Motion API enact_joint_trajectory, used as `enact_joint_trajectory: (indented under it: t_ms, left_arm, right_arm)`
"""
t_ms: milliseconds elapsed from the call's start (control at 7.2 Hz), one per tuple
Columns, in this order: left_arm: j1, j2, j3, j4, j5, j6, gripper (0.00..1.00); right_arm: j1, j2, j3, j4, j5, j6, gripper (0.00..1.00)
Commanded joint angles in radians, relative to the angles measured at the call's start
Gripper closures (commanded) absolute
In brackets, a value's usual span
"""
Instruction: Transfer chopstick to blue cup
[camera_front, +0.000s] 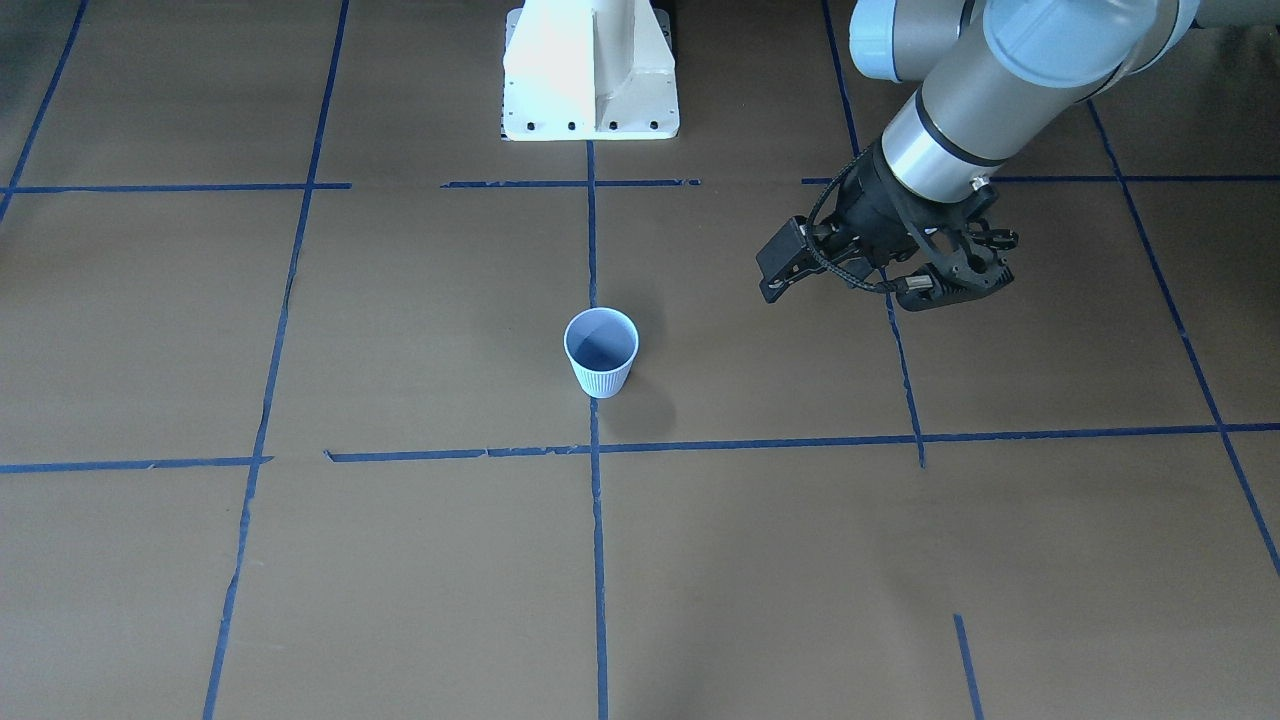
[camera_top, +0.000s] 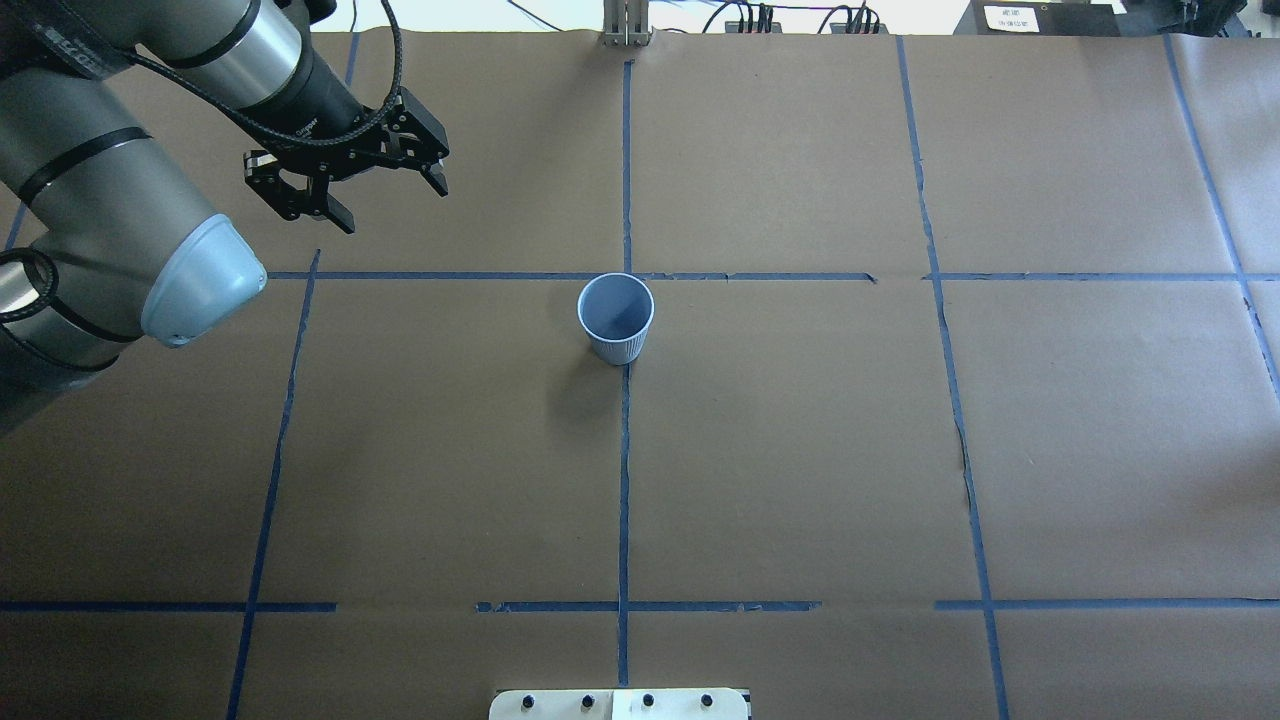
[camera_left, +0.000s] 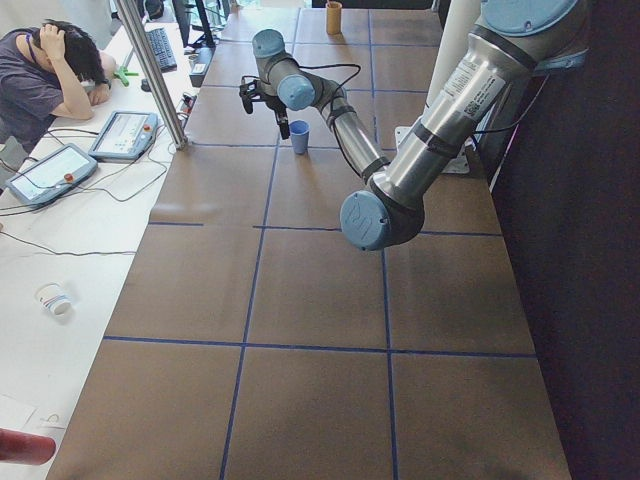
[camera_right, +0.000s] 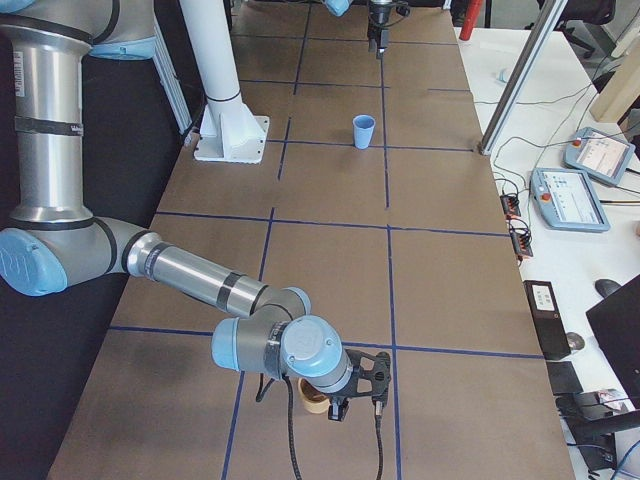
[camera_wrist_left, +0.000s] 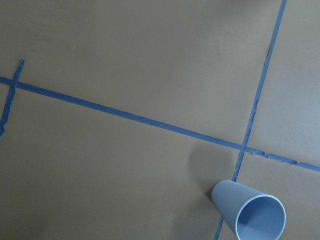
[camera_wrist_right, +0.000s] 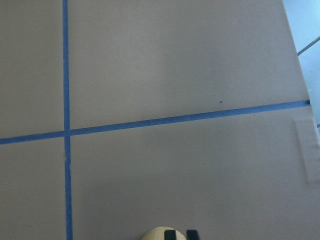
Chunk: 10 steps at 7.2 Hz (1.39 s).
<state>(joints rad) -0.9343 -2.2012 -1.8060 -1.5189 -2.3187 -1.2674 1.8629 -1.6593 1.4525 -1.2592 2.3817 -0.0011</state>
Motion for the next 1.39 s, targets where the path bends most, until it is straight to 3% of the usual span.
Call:
enact_joint_trajectory:
  t_ms: [0, 278, 417, 694, 833, 1250]
  left_arm:
    - [0.000, 0.000, -0.001, -0.001, 0.001, 0.000, 0.00]
    - [0.000, 0.001, -0.001, 0.000, 0.002, 0.000, 0.00]
    - [-0.006, 0.017, -0.004, -0.001, 0.004, 0.003, 0.00]
    - [-0.055, 0.094, -0.051, 0.005, 0.009, 0.108, 0.00]
    - [-0.082, 0.166, -0.088, 0.009, 0.010, 0.232, 0.00]
    - [-0.229, 0.317, -0.067, 0.009, 0.012, 0.642, 0.00]
  right_arm:
    - [0.051, -0.004, 0.191, -0.160, 0.002, -0.004, 1.00]
    - [0.044, 0.004, 0.447, -0.454, -0.018, -0.013, 1.00]
    - [0.032, 0.066, 0.497, -0.544, -0.021, -0.013, 1.00]
    - [-0.060, 0.363, 0.499, -0.868, -0.029, 0.002, 1.00]
    - [-0.153, 0.441, 0.503, -0.909, -0.051, 0.042, 1.00]
    - [-0.468, 0.617, 0.566, -0.881, -0.053, 0.518, 1.00]
